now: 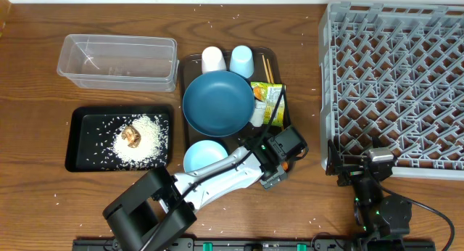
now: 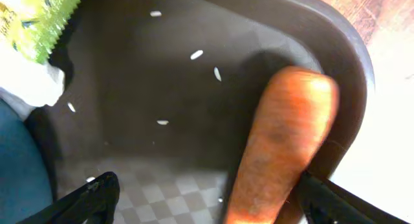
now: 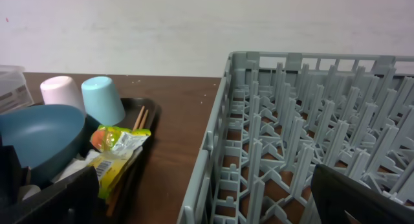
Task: Sort waste into correct bins and load items into the dishwasher rack
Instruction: 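Move the left gripper down to the orange carrot on the brown tray, then close the left gripper on the carrot's end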
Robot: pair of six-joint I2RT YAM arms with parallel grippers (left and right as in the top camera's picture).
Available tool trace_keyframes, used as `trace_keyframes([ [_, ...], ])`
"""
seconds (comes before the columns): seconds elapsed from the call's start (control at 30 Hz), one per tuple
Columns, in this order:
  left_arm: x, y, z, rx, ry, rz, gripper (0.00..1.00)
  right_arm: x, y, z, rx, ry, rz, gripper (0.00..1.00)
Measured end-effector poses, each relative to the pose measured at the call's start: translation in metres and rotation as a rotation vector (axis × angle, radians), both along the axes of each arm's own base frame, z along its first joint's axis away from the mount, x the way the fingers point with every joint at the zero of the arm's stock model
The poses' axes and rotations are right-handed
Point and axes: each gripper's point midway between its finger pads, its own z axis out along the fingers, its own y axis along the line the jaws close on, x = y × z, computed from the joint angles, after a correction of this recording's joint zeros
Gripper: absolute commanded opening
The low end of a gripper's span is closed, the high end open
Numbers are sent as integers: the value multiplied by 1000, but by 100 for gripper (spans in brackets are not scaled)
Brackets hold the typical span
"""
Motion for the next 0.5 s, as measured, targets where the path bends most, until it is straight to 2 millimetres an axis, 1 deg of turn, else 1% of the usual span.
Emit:
trace_keyframes([
  [0.07,1,-1,0,0,-7,-6,79,0,0,0,0,0,0,99],
  [0.27,0,-1,-1,-2,1,-13,79,0,0,0,0,0,0,99],
  [0.4,-7,-4,-10,-6,47,-24,79,0,0,0,0,0,0,99],
  [0.5,-8,-4,-18,4,64,-22,78,0,0,0,0,0,0,99],
])
